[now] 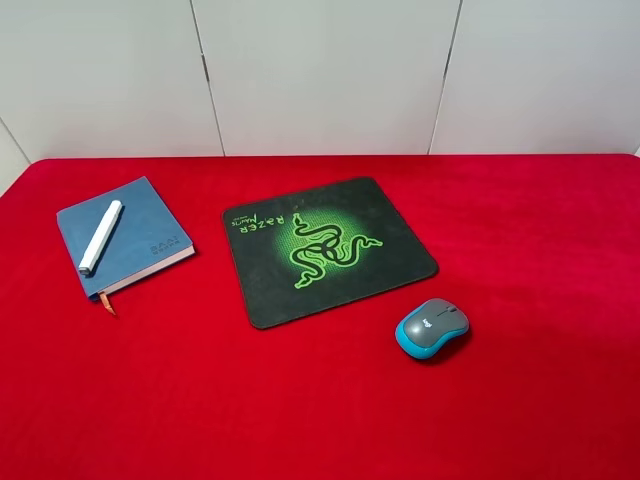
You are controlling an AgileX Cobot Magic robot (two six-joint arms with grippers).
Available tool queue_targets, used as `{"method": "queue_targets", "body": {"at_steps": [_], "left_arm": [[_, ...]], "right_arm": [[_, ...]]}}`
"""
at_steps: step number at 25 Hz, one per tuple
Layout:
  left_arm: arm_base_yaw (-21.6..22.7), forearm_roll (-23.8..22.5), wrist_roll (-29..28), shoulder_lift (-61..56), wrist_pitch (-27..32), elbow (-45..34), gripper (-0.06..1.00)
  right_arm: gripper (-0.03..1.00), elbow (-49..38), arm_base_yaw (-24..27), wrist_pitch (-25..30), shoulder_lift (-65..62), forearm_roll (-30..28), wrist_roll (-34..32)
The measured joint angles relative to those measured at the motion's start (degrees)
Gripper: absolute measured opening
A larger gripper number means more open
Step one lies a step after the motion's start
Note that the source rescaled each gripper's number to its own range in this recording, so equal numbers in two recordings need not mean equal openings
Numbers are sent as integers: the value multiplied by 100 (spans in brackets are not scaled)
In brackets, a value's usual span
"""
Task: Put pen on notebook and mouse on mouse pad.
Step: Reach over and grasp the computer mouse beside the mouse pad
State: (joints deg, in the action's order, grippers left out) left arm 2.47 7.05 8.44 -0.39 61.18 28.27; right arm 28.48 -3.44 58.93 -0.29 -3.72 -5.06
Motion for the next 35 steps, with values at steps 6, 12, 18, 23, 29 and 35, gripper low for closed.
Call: {"method": "queue_targets", "body": {"at_steps": [6,12,18,23,29,35], "left_arm": [[0,0,0,0,0,0,100],[0,0,0,0,0,0,100],[0,0,0,0,0,0,100],[0,0,0,0,0,0,100],[0,0,0,0,0,0,100],[0,0,0,0,0,0,100]], "right_arm": [[100,0,0,0,0,0,0],[100,0,0,0,0,0,0],[100,0,0,0,0,0,0],[100,0,0,0,0,25,0],[100,69,0,21,24,174,-22],[100,784,0,104,1223,326,-157]]}}
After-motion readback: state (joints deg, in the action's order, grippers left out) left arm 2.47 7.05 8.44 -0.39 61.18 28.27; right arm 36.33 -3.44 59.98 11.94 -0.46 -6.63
